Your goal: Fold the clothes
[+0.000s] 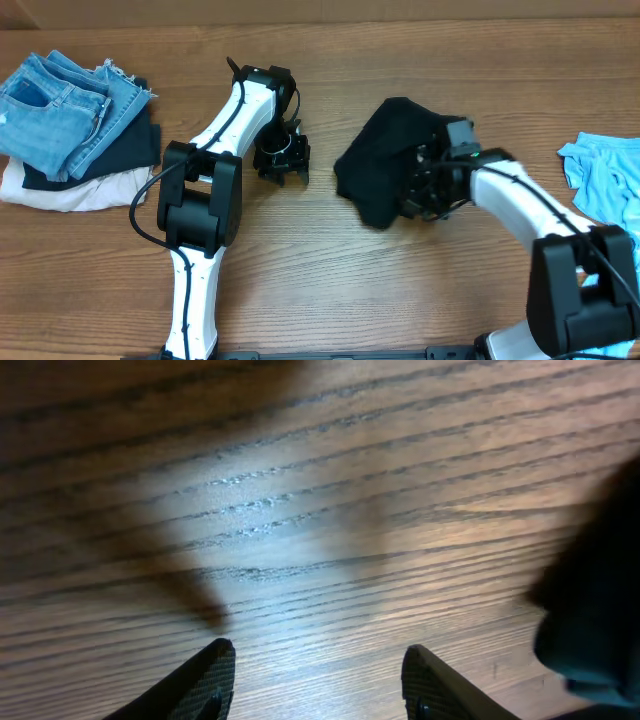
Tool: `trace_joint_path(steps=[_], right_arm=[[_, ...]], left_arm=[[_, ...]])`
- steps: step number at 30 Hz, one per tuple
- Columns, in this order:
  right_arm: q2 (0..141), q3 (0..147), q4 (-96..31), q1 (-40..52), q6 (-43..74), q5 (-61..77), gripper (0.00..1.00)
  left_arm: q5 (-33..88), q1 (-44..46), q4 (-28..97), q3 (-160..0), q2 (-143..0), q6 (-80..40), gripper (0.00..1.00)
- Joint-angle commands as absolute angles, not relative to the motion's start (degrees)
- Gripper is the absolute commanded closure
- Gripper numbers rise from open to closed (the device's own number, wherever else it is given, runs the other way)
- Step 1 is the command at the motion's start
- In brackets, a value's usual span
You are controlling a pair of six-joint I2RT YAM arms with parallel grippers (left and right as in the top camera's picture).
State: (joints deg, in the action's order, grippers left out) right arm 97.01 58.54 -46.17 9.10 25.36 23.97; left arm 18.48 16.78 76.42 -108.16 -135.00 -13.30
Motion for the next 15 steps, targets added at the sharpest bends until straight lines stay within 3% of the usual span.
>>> trace_joint_path(steps=[1, 3, 7, 10, 11, 12, 14, 15], right_arm=[[90.67, 69.10, -53.89, 5.43, 11.22, 18.28, 0.96], [90.50, 71.24, -55.86, 5.21, 9.96, 13.28, 0.86], [90.72, 68.40, -54.02, 5.15, 11.03, 5.37, 0.85], [90.78, 65.82, -52.69, 5.06, 18.20, -4.99, 0.86], [90.78, 64.03, -52.71, 5.06, 20.53, -5.89, 0.81], [90.78, 62.54, -53.63, 5.06, 22.20, -5.74, 0.73], [90.78, 59.51, -54.24, 5.06, 22.81, -5.85, 0.39], [90.78, 58.83, -54.92, 5.06, 22.85, -5.96, 0.34]], left_arm=[[19.53, 16.88, 76.16, -109.40, -134.45, -12.19, 0.42], [19.53, 16.91, 75.70, -109.40, -134.45, -12.21, 0.40], [19.53, 16.88, 75.85, -109.40, -134.45, -12.21, 0.40], [19.53, 16.91, 76.16, -109.40, -134.45, -12.21, 0.40], [19.53, 16.91, 76.29, -109.40, -134.45, -12.21, 0.40], [19.53, 16.88, 76.42, -109.40, -134.45, -12.21, 0.40], [19.53, 16.91, 76.49, -109.40, -134.45, -12.21, 0.40], [19.53, 16.91, 76.47, -109.40, -134.45, -12.21, 0.40]])
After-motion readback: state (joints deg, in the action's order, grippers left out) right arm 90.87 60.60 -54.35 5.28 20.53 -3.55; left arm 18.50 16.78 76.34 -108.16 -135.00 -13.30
